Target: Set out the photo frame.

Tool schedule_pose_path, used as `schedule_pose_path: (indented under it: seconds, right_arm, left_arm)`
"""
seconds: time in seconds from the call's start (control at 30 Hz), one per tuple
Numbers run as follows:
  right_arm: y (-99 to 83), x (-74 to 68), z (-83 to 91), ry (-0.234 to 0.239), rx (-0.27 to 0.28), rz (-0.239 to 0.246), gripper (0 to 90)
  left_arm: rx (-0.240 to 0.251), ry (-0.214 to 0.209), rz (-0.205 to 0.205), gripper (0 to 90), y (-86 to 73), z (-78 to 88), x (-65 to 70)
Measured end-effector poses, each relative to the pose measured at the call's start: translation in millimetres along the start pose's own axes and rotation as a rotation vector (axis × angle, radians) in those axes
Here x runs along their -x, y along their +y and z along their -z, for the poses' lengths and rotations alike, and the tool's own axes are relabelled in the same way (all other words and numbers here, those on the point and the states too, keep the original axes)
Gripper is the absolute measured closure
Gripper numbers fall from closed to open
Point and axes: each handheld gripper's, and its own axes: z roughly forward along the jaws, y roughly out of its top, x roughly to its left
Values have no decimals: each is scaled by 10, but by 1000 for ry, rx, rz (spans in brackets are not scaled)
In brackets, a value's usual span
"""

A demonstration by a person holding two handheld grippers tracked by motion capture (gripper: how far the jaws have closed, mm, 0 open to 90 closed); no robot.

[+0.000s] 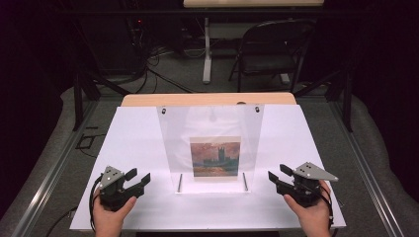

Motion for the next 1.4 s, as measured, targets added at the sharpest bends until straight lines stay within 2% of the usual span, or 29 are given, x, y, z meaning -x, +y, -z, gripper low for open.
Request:
schedule_pose_path:
  seconds: [0.13,0.37,0.47,0.67,0.87,1.4]
  right_arm:
    - [-102,4,-77,-4,-12,21,450]
    - [-235,40,-201,21,-84,12,389]
    - [-253,57,-217,33,-103,6,377]
    - [-280,76,-247,44,-106,-7,372]
    - [-292,62,-274,53,-115,2,371]
    - [-320,72,-315,98,-148,-16,354]
  left_arm:
    - [-2,-5,-11,409,-55,-55,-25]
    - [-28,-11,-52,364,-129,-142,-32]
    - [-35,-27,-46,350,-150,-180,-45]
    - [-54,-59,-36,349,-171,-232,-34]
    - [-58,-68,-49,349,-174,-243,-17]
    - [-72,-73,-34,338,-184,-265,-26]
